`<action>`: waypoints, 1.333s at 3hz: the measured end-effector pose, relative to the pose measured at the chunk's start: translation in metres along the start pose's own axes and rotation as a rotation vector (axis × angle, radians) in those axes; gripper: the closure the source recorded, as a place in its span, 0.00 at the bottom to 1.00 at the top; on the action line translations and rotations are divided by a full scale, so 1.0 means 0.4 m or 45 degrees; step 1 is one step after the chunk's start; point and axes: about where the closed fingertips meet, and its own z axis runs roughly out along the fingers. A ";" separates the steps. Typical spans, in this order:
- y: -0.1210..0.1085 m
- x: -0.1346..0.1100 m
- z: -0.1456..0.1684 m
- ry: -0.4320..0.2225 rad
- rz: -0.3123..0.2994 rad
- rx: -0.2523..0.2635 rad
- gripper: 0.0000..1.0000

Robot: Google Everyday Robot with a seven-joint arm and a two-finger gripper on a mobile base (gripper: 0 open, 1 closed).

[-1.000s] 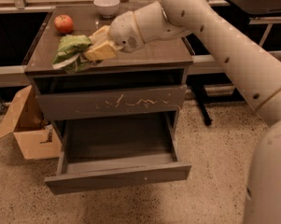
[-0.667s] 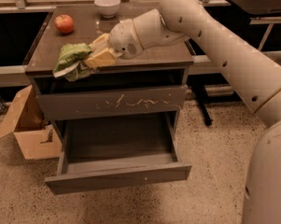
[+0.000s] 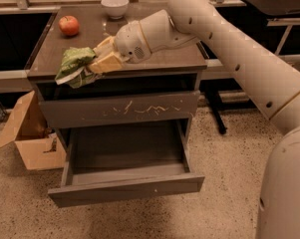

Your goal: Place green jalapeno chip bag into middle drawer

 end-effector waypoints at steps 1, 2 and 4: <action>0.049 0.086 -0.016 0.063 -0.004 -0.008 1.00; 0.116 0.207 -0.047 0.107 0.005 -0.012 1.00; 0.168 0.348 -0.077 0.112 0.057 -0.027 1.00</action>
Offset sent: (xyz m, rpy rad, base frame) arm -0.0491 -0.1049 -0.1265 -0.1249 -0.0009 -0.0264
